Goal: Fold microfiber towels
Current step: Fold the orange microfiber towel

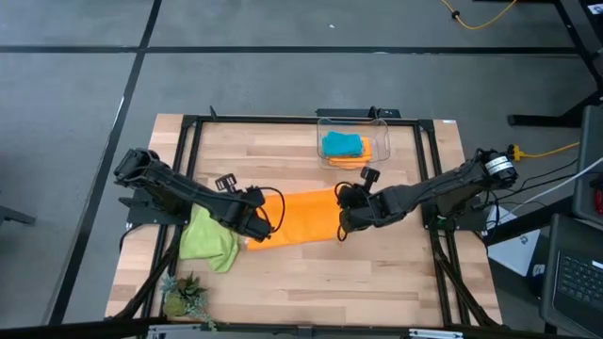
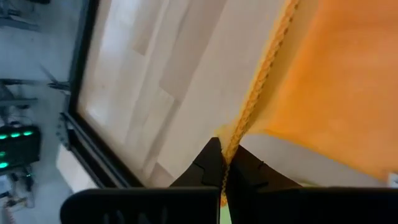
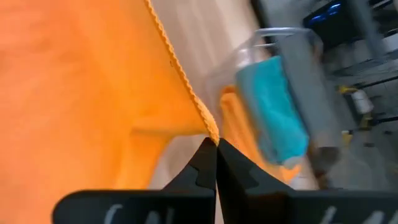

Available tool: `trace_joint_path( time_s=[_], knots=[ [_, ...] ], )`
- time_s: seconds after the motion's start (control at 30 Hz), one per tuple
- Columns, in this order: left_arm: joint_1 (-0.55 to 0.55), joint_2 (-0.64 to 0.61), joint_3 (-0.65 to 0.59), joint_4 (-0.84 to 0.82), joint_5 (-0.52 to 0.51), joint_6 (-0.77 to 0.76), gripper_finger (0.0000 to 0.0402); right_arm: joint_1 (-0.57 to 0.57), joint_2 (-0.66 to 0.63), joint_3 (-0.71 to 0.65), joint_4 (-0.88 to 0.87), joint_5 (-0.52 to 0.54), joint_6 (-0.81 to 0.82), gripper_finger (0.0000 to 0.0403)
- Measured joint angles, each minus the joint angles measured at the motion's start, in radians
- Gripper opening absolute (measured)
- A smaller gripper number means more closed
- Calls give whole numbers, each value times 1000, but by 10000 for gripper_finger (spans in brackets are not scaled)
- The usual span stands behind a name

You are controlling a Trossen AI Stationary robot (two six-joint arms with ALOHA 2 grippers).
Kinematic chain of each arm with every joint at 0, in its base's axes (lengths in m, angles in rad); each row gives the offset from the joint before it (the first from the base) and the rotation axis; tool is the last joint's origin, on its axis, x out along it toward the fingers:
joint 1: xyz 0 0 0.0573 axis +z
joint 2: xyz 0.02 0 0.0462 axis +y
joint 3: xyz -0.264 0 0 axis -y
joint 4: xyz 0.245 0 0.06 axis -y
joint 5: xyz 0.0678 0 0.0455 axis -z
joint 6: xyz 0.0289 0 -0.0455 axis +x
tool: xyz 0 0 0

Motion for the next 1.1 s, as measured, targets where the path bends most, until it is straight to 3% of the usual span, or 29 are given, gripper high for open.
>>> trace_joint_path(
  time_s=[0.17, 0.33, 0.5, 0.6, 0.8, 0.97, 1.1],
  knots=[
    [-65, 0, 6, 6, 117, -31, 0, 57, -2, 12, -29, -68, 26, 1],
    [-149, 0, 42, 46, 280, -93, 0, 132, -4, 105, -65, -342, 114, 0],
    [-225, 0, 151, 116, 405, -101, 0, 212, -4, 238, -101, -508, 191, 0],
    [-274, 0, 244, 195, 421, -69, 0, 264, -4, 344, -128, -563, 220, 0],
    [-353, 0, 469, 237, 460, 11, 0, 356, -4, 582, -230, -595, 234, 0],
    [-373, -2, 609, 155, 382, 20, 0, 395, -5, 733, -360, -468, 232, 0],
    [-358, -3, 598, 28, 286, 69, 0, 382, -5, 731, -499, -368, 246, 0]
  ],
)
